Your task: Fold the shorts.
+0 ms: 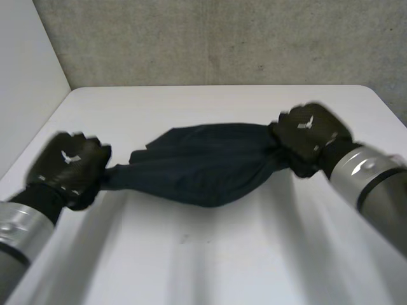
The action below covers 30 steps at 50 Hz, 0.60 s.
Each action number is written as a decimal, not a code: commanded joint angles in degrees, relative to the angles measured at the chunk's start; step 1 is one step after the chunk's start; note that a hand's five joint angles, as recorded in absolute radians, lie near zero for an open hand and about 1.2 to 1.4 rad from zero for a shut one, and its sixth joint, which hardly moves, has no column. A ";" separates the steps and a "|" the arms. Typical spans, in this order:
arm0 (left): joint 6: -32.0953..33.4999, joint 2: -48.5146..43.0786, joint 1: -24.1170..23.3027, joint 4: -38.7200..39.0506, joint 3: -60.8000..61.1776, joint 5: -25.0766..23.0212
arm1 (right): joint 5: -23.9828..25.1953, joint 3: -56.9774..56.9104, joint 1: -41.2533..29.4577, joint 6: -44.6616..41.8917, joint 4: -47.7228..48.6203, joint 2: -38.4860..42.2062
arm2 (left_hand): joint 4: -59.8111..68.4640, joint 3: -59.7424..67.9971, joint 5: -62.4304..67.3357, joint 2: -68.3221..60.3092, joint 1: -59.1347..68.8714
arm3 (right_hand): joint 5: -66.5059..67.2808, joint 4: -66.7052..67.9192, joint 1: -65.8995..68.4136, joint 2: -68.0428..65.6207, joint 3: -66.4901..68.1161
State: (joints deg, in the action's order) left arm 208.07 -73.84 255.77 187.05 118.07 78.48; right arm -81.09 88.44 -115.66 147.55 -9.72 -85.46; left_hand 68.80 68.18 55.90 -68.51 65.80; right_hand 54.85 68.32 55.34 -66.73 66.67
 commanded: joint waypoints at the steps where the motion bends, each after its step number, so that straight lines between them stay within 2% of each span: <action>1: -2.50 8.88 0.08 -7.57 -9.88 0.10 | -0.29 -9.42 0.00 -0.77 -4.87 -5.50 | 11.20 11.82 14.10 -11.49 14.20 | 15.15 11.68 24.66 -13.27 13.33; 6: -3.46 6.26 -0.01 -7.49 -10.76 -0.08 | -0.82 -8.82 -0.01 -1.12 -7.23 -4.02 | 11.20 11.82 14.10 -11.49 14.20 | 15.15 11.68 24.66 -13.27 13.33; 13: -3.29 -10.69 -1.68 -7.48 -11.28 0.71 | -1.44 -4.86 -0.45 -2.09 -9.17 5.11 | 11.20 11.82 14.10 -11.49 14.20 | 15.15 11.68 24.66 -13.27 13.33; 16: -2.94 -21.65 -2.21 -7.48 -16.18 4.03 | -1.35 -5.29 -0.27 -2.53 -8.74 8.11 | 11.20 11.82 14.10 -11.49 14.20 | 15.15 11.68 24.66 -13.27 13.33; 18: -2.85 -25.28 -2.30 -7.48 -19.09 5.80 | -1.44 -7.74 -0.18 -2.62 -6.11 12.58 | 11.20 11.82 14.10 -11.49 14.20 | 15.15 11.68 24.66 -13.27 13.33; 22: -2.94 -34.42 -5.01 -7.57 -34.52 12.73 | -3.72 -13.54 -0.44 -1.65 -0.05 16.72 | 11.20 11.82 14.10 -11.49 14.20 | 15.15 11.68 24.66 -13.27 13.33; 24: -2.94 -36.10 -6.60 -7.49 -40.26 14.68 | -6.25 -17.92 -0.62 -1.39 4.77 17.95 | 11.20 11.82 14.10 -11.49 14.20 | 15.15 11.68 24.66 -13.27 13.33; 25: -2.94 -37.07 -7.91 -7.14 -46.99 16.86 | -7.06 -19.52 -0.62 -1.39 6.54 18.13 | 11.20 11.82 14.10 -11.49 14.20 | 15.15 11.68 24.66 -13.27 13.33; 30: -3.55 -37.08 -8.80 -1.88 -67.57 22.41 | -9.17 -30.15 -0.80 1.77 20.78 18.05 | 11.20 11.82 14.10 -11.49 14.20 | 15.15 11.68 24.66 -13.27 13.33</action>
State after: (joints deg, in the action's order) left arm 205.10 -109.64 249.66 180.05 77.59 93.08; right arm -86.84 70.92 -116.24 146.05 -5.11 -67.74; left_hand 68.84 68.28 55.90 -68.61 65.80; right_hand 55.65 68.33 55.77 -67.87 67.34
